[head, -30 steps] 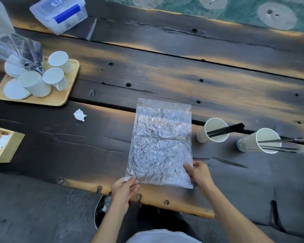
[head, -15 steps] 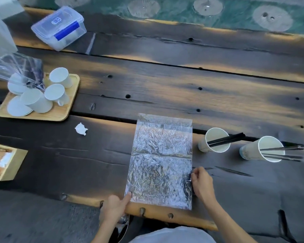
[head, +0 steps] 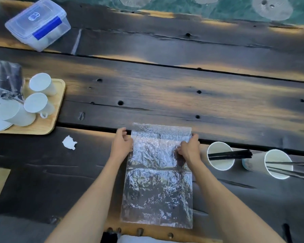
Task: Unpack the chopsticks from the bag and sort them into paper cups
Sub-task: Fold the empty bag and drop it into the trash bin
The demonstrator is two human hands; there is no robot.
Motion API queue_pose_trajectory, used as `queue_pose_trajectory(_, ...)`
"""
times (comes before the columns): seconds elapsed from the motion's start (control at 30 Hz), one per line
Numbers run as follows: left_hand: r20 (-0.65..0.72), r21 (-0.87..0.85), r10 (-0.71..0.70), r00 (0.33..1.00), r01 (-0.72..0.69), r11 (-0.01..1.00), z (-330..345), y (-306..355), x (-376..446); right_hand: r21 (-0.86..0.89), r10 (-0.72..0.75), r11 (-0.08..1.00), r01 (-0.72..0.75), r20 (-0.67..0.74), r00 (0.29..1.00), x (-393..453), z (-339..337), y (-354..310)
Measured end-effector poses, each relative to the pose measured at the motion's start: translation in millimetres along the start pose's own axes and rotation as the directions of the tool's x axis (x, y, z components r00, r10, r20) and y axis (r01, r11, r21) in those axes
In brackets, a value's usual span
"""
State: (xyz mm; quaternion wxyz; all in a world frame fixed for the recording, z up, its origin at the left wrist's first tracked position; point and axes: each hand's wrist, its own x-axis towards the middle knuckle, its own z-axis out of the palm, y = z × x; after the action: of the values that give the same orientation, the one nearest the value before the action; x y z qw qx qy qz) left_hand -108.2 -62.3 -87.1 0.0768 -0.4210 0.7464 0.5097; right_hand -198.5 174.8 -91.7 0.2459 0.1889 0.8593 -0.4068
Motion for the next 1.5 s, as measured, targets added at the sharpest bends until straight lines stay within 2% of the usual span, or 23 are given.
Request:
queue_pose_trajectory(0.13, 0.057, -0.088, -0.071, 0.996, 0.076, 0.993, 5, 13, 25, 0.308, 0.145, 0.939, -0.151, 0.042, 0.989, 11, 3, -6)
queue_pose_trajectory(0.2, 0.087, -0.118, -0.088, 0.992, 0.098, 0.988, 8, 12, 29, 0.378, 0.188, 0.905, -0.193, 0.05, 0.981, 15, 2, -10)
queue_pose_trajectory(0.27, 0.056, -0.152, -0.062, 0.997, 0.07, 0.986, 8, 13, 29, 0.395, 0.201, 0.895, -0.207, 0.057, 0.978, 17, 0, -13)
queue_pose_trajectory(0.33, -0.004, -0.178, -0.018, 1.0, 0.017, 0.984, 2, 16, 27, 0.409, 0.148, 0.901, -0.147, 0.03, 0.989, 15, -4, -17)
queue_pose_trajectory(0.5, -0.102, -0.311, 0.077, 0.992, -0.106, 0.945, -28, 22, 6, 0.357, -0.107, 0.926, 0.12, -0.056, 0.993, -3, -18, -34)
queue_pose_trajectory(0.63, -0.163, -0.369, 0.144, 0.976, -0.195, 0.909, -54, 10, -34, 0.37, -0.249, 0.901, 0.228, 0.007, 0.969, -37, -35, -30)
queue_pose_trajectory(0.77, -0.11, -0.35, 0.161, 0.981, -0.189, 0.917, -69, -23, -75, 0.411, -0.331, 0.874, 0.259, 0.114, 0.937, -73, -52, -4)
queue_pose_trajectory(1.0, -0.046, -0.336, 0.173, 0.984, -0.178, 0.925, -53, -82, -143, 0.596, -0.088, 0.79, -0.143, 0.342, 0.936, -105, -65, 45)
queue_pose_trajectory(1.23, -0.017, -0.342, 0.136, 0.991, -0.133, 0.93, -34, -133, -175, 0.584, 0.031, 0.764, -0.274, 0.391, 0.92, -121, -63, 92)
queue_pose_trajectory(1.4, -0.03, -0.336, -0.011, 0.999, 0.0, 0.942, -23, -165, -182, 0.456, 0.151, 0.828, -0.326, 0.378, 0.913, -114, -55, 130)
queue_pose_trajectory(1.5, -0.078, -0.33, -0.086, 0.993, 0.056, 0.942, -18, -175, -184, 0.353, 0.212, 0.877, -0.325, 0.32, 0.923, -113, -51, 148)
